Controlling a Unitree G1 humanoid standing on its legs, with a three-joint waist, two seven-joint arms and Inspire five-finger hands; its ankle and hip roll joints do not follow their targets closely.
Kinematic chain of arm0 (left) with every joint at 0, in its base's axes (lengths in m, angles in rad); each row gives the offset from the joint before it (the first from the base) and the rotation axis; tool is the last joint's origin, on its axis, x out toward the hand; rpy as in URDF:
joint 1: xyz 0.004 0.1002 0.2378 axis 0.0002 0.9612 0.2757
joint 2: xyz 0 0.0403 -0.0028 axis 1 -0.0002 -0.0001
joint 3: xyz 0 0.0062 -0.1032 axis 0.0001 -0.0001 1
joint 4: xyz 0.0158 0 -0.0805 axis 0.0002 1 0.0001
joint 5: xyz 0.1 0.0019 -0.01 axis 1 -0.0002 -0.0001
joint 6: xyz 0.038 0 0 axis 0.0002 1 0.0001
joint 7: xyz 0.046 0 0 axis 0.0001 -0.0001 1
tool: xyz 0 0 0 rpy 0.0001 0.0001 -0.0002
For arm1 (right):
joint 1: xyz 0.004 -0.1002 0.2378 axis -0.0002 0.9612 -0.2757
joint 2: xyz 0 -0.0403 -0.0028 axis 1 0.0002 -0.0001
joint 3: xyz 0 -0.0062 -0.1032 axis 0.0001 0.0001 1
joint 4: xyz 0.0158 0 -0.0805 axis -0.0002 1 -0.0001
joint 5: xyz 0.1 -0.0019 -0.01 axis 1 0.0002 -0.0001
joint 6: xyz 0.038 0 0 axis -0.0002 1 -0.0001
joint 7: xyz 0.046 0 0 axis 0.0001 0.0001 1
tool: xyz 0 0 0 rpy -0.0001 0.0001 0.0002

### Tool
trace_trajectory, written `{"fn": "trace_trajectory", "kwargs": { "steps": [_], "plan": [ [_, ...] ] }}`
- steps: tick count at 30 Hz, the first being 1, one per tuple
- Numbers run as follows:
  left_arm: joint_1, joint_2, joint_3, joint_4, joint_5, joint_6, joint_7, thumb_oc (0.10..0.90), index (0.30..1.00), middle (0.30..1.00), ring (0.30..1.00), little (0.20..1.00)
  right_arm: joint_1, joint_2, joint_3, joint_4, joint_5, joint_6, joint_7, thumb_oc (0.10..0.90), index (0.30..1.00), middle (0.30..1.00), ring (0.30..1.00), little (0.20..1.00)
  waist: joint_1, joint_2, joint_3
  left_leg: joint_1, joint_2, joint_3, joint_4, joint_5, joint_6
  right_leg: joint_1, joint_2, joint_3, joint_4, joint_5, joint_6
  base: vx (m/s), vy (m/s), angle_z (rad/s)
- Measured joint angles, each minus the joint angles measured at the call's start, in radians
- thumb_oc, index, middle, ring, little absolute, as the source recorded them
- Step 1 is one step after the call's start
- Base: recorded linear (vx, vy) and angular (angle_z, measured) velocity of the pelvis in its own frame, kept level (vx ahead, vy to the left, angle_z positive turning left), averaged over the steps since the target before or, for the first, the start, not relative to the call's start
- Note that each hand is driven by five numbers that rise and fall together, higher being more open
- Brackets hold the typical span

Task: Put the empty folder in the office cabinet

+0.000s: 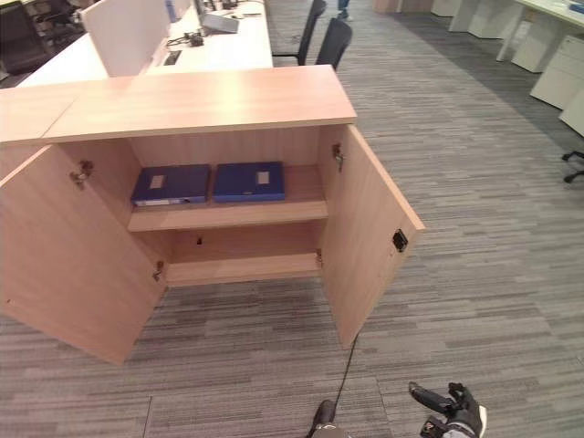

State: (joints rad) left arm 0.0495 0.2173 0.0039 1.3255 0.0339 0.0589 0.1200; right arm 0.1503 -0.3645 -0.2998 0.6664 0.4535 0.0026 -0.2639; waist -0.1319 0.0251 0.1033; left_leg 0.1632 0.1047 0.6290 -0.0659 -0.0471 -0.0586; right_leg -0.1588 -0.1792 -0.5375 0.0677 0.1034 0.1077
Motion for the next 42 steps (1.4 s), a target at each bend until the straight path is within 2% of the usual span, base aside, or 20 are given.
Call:
{"fn": "trace_trajectory", "kwargs": {
  "steps": [2,5,6,7,8,9,10,13,15,16,18,19,20,21,22,25,30,31,35,42],
  "plan": [
    [-0.022,0.0,-0.028,-0.024,0.002,-0.003,-0.001,0.8,0.9,0.9,0.9,0.9,0.0,-0.018,-0.012,0.0,0.0,-0.001,-0.015,0.8,0.9,0.9,0.9,0.9,-0.036,0.021,-0.007,-0.004,0.024,0.013,0.015,-0.012,-0.021,-0.02,0.024,0.009,0.036,-0.027,-0.041,0.23,-0.246,-0.29],
    [-0.055,-0.001,-0.081,-0.04,0.009,-0.016,-0.002,0.8,0.9,0.9,0.9,0.9,0.009,-0.026,-0.026,0.005,0.002,-0.001,-0.035,0.8,0.9,0.9,0.9,0.9,-0.085,0.046,-0.022,-0.006,0.123,0.048,0.163,-0.039,-0.072,-0.063,0.074,0.039,0.161,-0.157,-0.131,0.37,-0.391,-0.65],
    [-0.053,0.003,-0.08,-0.051,-0.002,-0.016,0.0,0.8,0.9,0.9,0.9,0.9,-0.013,-0.024,-0.021,0.027,0.002,-0.001,-0.036,0.8,0.9,0.9,0.9,0.9,-0.072,0.035,-0.02,-0.024,0.158,0.017,0.273,-0.036,-0.085,-0.048,0.102,0.055,0.137,-0.166,-0.129,0.38,-0.353,-1.47],
    [-0.038,0.015,-0.099,-0.077,-0.033,-0.02,0.006,0.8,0.9,0.9,0.9,0.9,-0.066,-0.022,0.008,0.062,0.004,0.001,-0.038,0.8,0.9,0.9,0.9,0.9,-0.021,0.012,-0.015,-0.119,0.248,-0.099,0.556,0.017,-0.084,-0.017,0.137,0.079,0.135,-0.18,-0.175,0.17,-0.11,-2.09],
    [-0.045,0.023,-0.101,-0.082,-0.053,-0.034,0.011,0.8,0.9,0.9,0.9,0.9,-0.084,-0.023,0.036,0.032,0.004,-0.001,-0.037,0.8,0.9,0.9,0.9,0.9,0.011,-0.032,-0.006,-0.207,0.267,-0.191,0.748,0.022,-0.064,0.001,0.142,0.122,0.102,-0.144,-0.237,0.17,-0.05,-2.42],
    [-0.064,0.011,-0.054,-0.076,-0.069,-0.044,0.011,0.8,0.9,0.9,0.9,0.9,-0.106,-0.035,0.096,-0.039,0.004,-0.017,-0.032,0.8,0.9,0.9,0.9,0.9,0.015,-0.039,-0.007,-0.319,0.198,-0.354,0.723,-0.05,-0.06,0.024,0.171,0.179,0.057,-0.136,-0.223,0.24,-0.002,-2.05],
    [-0.083,0.007,-0.024,-0.059,-0.068,-0.057,0.019,0.8,0.9,0.9,0.9,0.9,-0.125,-0.046,0.17,-0.1,0.002,-0.022,-0.008,0.8,0.9,0.9,0.9,0.9,0.003,-0.054,-0.008,-0.359,0.124,-0.43,0.558,-0.071,-0.048,0.07,0.19,0.227,0.0,-0.124,-0.207,0.27,0.023,-1.69],
    [-0.07,0.001,0.035,-0.034,-0.108,-0.102,0.021,0.8,0.9,0.9,0.9,0.9,-0.17,-0.064,0.292,-0.159,0.0,-0.023,0.03,0.8,0.9,0.9,0.9,0.9,0.035,-0.089,-0.024,-0.425,0.002,-0.562,0.201,0.002,-0.022,0.194,0.239,0.361,-0.092,-0.132,-0.195,0.14,0.063,-1.58],
    [-0.065,0.002,0.023,-0.036,-0.104,-0.102,0.023,0.8,0.9,0.9,0.9,0.9,-0.237,-0.068,0.33,-0.15,0.001,-0.029,0.054,0.8,0.9,0.9,0.9,0.9,0.081,-0.088,-0.027,-0.446,-0.115,-0.716,0.126,0.074,-0.037,0.259,0.246,0.426,-0.114,-0.115,-0.2,0.15,0.128,-1.8],
    [-0.034,0.0,0.007,-0.036,-0.106,-0.097,0.022,0.8,0.9,0.9,0.9,0.9,-0.263,-0.073,0.33,-0.155,0.001,-0.033,0.069,0.8,0.9,0.9,0.9,0.9,0.112,-0.087,-0.025,-0.446,-0.156,-0.725,0.126,0.099,-0.02,0.277,0.245,0.422,-0.134,-0.124,-0.185,0.18,0.148,-2.0],
    [0.024,-0.014,-0.016,0.0,-0.106,-0.069,0.02,0.8,0.9,0.9,0.9,0.9,-0.306,-0.092,0.329,-0.149,0.001,-0.03,0.068,0.8,0.9,0.9,0.9,0.9,0.108,-0.056,-0.01,-0.407,-0.226,-0.701,0.135,0.183,0.106,0.324,0.259,0.459,-0.126,-0.158,-0.132,0.25,0.238,-1.52],
    [0.091,-0.035,-0.046,0.004,-0.106,-0.061,0.02,0.8,0.9,0.9,0.9,0.9,-0.3,-0.124,0.328,-0.15,0.001,-0.03,0.07,0.8,0.9,0.9,0.9,0.9,0.098,0.026,-0.01,-0.317,-0.216,-0.679,0.116,0.251,0.212,0.357,0.326,0.488,-0.051,-0.188,-0.083,0.31,0.407,-0.51],
    [0.105,-0.036,-0.062,-0.005,-0.106,-0.062,0.023,0.8,0.9,0.9,0.9,0.9,-0.29,-0.142,0.324,-0.15,0.001,-0.03,0.061,0.8,0.9,0.9,0.9,0.9,0.086,0.057,-0.014,-0.273,-0.202,-0.725,0.038,0.228,0.214,0.274,0.321,0.504,0.095,-0.31,-0.089,0.21,0.323,-0.35],
    [0.109,-0.044,-0.064,-0.032,-0.106,-0.068,0.021,0.8,0.9,0.9,0.9,0.9,-0.322,-0.154,0.335,-0.151,0.0,-0.033,0.073,0.8,0.9,0.9,0.9,0.9,0.106,0.056,-0.018,-0.261,-0.2,-0.739,-0.014,0.204,0.167,0.253,0.28,0.491,0.039,-0.303,-0.109,0.16,0.262,0.12],
    [0.089,-0.051,-0.07,-0.03,-0.106,-0.058,0.019,0.8,0.9,0.9,0.9,0.9,-0.326,-0.15,0.342,-0.15,0.0,-0.032,0.07,0.8,0.9,0.9,0.9,0.9,0.106,0.054,-0.015,-0.265,-0.209,-0.725,-0.021,0.187,0.157,0.289,0.27,0.455,-0.018,-0.264,-0.139,0.04,0.097,-0.14],
    [0.082,-0.037,-0.08,-0.042,-0.106,-0.063,0.022,0.8,0.9,0.9,0.9,0.9,-0.314,-0.143,0.422,-0.148,0.0,-0.012,0.098,0.8,0.9,0.9,0.9,0.9,0.115,0.042,-0.013,-0.234,-0.199,-0.681,-0.021,0.183,0.154,0.324,0.267,0.445,-0.003,-0.256,-0.069,0.05,0.111,0.31],
    [0.041,-0.042,-0.092,-0.071,-0.106,-0.067,0.021,0.8,0.9,0.9,0.9,0.9,-0.328,-0.132,0.479,-0.155,-0.011,-0.006,0.134,0.8,0.9,0.9,0.9,0.9,0.141,0.044,-0.012,-0.208,-0.206,-0.77,-0.015,0.198,0.167,0.239,0.243,0.452,0.126,-0.36,-0.064,0.01,0.087,0.43],
    [0.037,-0.043,-0.099,-0.08,-0.106,-0.08,0.02,0.8,0.9,0.9,0.9,0.9,-0.348,-0.13,0.486,-0.156,-0.02,0.001,0.142,0.8,0.9,0.9,0.9,0.9,0.167,0.047,-0.012,-0.208,-0.206,-0.776,-0.015,0.2,0.165,0.195,0.207,0.443,0.089,-0.314,-0.075,-0.01,0.067,0.48],
    [0.059,-0.039,-0.102,-0.077,-0.106,-0.08,0.02,0.8,0.9,0.9,0.9,0.9,-0.38,-0.127,0.499,-0.156,-0.021,0.002,0.154,0.8,0.9,0.9,0.9,0.9,0.195,0.042,-0.012,-0.213,-0.197,-0.783,-0.017,0.194,0.13,0.27,0.222,0.42,-0.063,-0.195,-0.073,-0.01,0.042,0.15],
    [0.127,-0.032,-0.075,-0.04,-0.104,-0.06,0.018,0.8,0.9,0.9,0.9,0.9,-0.377,-0.109,0.524,-0.156,-0.053,0.02,0.179,0.8,0.9,0.9,0.9,0.9,0.197,-0.017,-0.001,-0.214,-0.198,-0.783,-0.021,0.177,0.103,0.313,0.227,0.413,-0.137,-0.159,-0.076,0.0,0.006,0.03]
  ]
}}
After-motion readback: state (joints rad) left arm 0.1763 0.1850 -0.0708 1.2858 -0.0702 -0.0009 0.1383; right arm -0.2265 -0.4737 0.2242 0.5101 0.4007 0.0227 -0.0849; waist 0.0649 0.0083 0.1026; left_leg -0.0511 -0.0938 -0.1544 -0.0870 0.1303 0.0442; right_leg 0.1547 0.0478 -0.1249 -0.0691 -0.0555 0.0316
